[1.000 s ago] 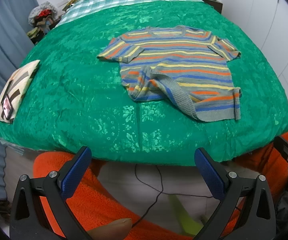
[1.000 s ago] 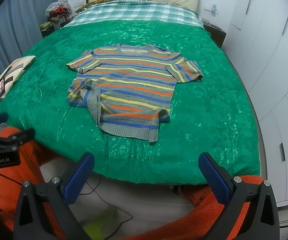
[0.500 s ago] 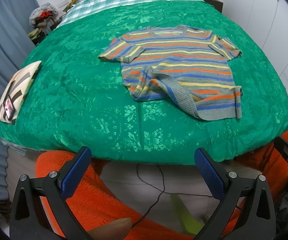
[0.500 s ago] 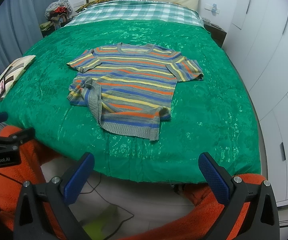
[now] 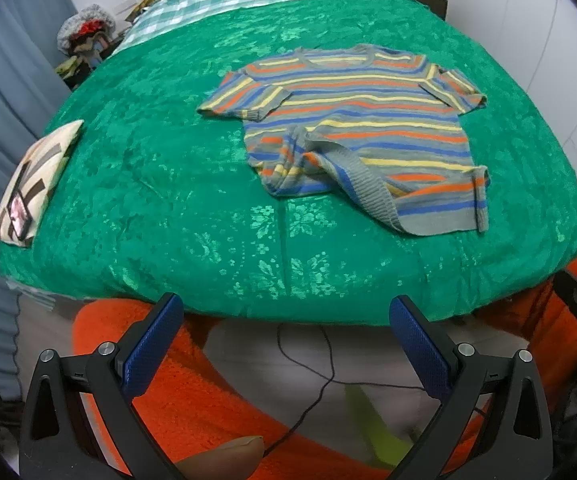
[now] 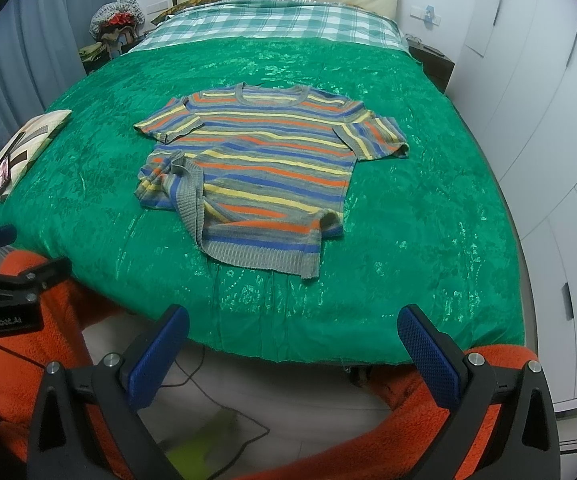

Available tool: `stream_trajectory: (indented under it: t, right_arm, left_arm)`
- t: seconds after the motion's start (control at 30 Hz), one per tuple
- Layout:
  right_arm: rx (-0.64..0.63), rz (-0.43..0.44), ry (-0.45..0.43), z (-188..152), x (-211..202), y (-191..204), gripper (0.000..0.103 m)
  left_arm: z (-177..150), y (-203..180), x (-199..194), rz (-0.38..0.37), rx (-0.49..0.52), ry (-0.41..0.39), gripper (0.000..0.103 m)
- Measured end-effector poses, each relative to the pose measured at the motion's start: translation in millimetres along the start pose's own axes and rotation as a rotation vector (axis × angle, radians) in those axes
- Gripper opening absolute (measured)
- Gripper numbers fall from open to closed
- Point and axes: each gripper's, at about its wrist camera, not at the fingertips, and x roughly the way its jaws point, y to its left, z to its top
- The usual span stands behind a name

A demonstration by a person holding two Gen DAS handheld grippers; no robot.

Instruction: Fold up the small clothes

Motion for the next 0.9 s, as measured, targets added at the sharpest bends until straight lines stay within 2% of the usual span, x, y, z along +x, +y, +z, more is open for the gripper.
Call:
stream_trajectory:
  t: [0.3,0.4,0.5,0.57,0.7,0.77,0.83,0.9]
  right_arm:
    - [0.025,0.004,-0.003,1.8,3.9,-9.8,0.103]
    - [0.014,-0.026,-0.020,5.7,4.9,-14.1,0.103]
    - [0.007,-0.039,-0.045,9.2,10.4,-20.9,0.103]
    - [-0.003,-0.022,-0.036,9.7,26.3,-28.1,0.103]
    - [0.056,0.078,0.022,9.0,79.0,-53.2,0.102]
    - [0.053,0.118,0.016,14.0,102.1,-59.0,0.094]
    - [0.060,0.168,0.031,19.4,129.4,-60.4,0.081]
    - [0.065,0.211,0.070,22.0,158.2,-58.2,0.079]
  left_arm:
    - [1.7,4.6,1.8,0.014,-0.017,0.008,0.103]
    - [2.5,9.0,4.4,-0.006,-0.036,0.019,0.103]
    - [2.6,16.7,9.8,0.004,-0.063,0.020,0.102]
    - [3.4,22.6,15.8,0.000,-0.079,0.028,0.102]
    - [5.1,37.7,24.0,-0.018,-0.116,0.036,0.102]
    - [5.3,44.1,24.7,-0.045,-0.140,0.025,0.102]
    - [7.4,47.9,29.2,-0.098,-0.159,0.016,0.102]
    - [11.4,50.8,39.8,-0.167,-0.182,0.040,0.102]
